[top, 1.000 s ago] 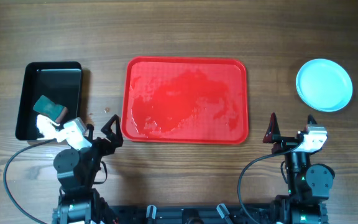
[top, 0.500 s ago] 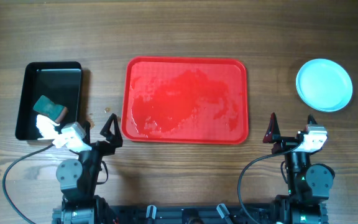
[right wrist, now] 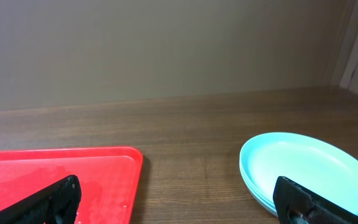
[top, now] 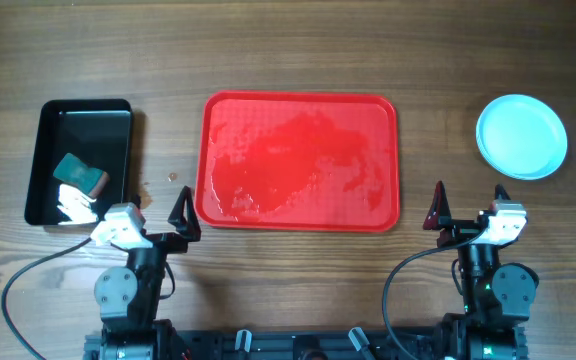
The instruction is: Clean dirty plates on tray and stack at the side
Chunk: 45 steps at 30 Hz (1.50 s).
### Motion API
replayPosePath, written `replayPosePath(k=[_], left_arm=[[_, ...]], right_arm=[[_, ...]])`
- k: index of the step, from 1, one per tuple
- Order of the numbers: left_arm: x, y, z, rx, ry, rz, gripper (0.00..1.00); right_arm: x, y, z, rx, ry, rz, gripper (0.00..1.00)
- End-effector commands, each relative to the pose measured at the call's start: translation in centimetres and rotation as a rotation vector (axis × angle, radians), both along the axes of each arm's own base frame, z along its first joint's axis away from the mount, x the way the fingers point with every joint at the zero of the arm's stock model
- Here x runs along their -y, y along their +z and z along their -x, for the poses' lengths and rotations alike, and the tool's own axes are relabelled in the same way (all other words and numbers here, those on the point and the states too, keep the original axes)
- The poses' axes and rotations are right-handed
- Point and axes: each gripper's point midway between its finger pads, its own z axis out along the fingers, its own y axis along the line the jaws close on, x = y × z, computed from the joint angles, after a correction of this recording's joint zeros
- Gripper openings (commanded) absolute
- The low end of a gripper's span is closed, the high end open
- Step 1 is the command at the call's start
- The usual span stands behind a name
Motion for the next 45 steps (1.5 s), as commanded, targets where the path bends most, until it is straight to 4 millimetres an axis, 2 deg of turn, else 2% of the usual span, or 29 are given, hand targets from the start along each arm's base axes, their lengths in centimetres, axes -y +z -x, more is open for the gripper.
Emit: replayPosePath(k=[1,10,37,45], left_arm=[[-0.66,0.29,0.12,0.023,0.038,-0.037,1.00],[-0.81,0.22,0.12,0.023,0.038,-0.141,1.00],[-0.46,0.29,0.12,0.028,0.018,-0.140,1.00],[0.11,0.36,0.15,0.040,-0.025,-0.258,1.00]], right_arm=[[-0.16,0.17,0.04,0.014,0.011,-0.007,1.00],[-0.16,0.17,0.04,0.014,0.011,-0.007,1.00],[-0.16,0.17,0.04,0.014,0.011,-0.007,1.00],[-0.16,0.17,0.04,0.014,0.011,-0.007,0.99]])
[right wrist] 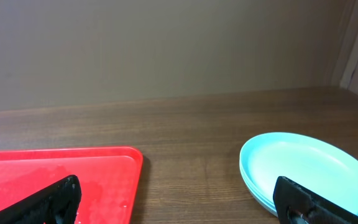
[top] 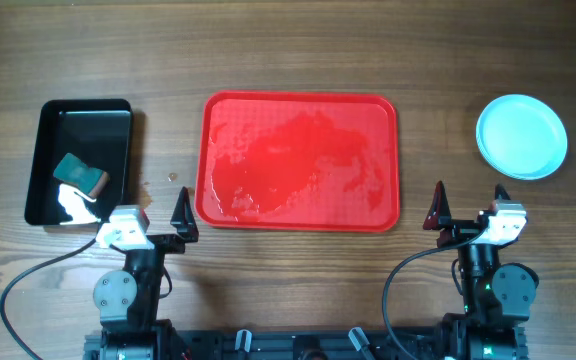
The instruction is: Clean dirty plates on tray and stack at the side
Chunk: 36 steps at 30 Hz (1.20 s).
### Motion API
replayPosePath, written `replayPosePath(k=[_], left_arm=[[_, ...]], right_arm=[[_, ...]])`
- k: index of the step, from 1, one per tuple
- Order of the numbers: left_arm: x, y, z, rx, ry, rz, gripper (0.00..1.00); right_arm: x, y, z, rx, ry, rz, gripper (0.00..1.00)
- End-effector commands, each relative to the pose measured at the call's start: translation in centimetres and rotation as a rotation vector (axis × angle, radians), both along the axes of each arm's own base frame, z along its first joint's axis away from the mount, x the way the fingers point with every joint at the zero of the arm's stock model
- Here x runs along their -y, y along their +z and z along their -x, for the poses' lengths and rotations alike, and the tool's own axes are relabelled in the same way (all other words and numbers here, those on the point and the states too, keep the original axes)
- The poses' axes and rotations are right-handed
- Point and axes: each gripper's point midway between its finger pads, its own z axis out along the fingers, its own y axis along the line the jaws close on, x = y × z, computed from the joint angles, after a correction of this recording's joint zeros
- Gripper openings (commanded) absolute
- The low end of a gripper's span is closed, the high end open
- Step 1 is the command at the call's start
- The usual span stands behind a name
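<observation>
The red tray (top: 298, 160) lies mid-table, wet and streaked, with no plate on it. A stack of light blue plates (top: 521, 136) rests at the far right, also seen in the right wrist view as blue plates (right wrist: 309, 168). My left gripper (top: 159, 214) sits near the front edge by the tray's left corner, jaws spread and empty. Wide open too, my right gripper (top: 469, 197) stands in front of the gap between tray and plates, nothing between its fingertips (right wrist: 55, 202).
A black bin (top: 78, 160) at the left holds a teal sponge (top: 79, 175) and something white. A small crumb (top: 167, 177) lies on the wood between bin and tray. Cables trail from both arm bases along the front edge.
My left gripper has shifted slightly back and straightened near the front edge. The right arm, tray and plates are unchanged.
</observation>
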Motion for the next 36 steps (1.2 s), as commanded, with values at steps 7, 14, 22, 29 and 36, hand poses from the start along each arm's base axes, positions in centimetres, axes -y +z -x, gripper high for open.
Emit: replayPosePath(k=[7,14,22,29,36], left_arm=[[1.1,-0.1,0.1,0.014,-0.069,-0.140,1.00],[1.5,-0.1,0.1,0.017,-0.088,-0.160,1.00],[1.7,0.0,0.1,0.020,-0.103,-0.160,1.00],[1.5,0.0,0.1,0.018,-0.087,-0.161,1.00],[1.4,0.0,0.1,0.019,-0.083,-0.158,1.00]], right_arm=[[-0.2,0.2,0.0,0.014,0.011,-0.007,1.00],[-0.2,0.2,0.0,0.014,0.011,-0.007,1.00],[-0.2,0.2,0.0,0.014,0.011,-0.007,1.00],[-0.2,0.2,0.0,0.014,0.011,-0.007,1.00],[-0.2,0.2,0.0,0.014,0.011,-0.007,1.00]])
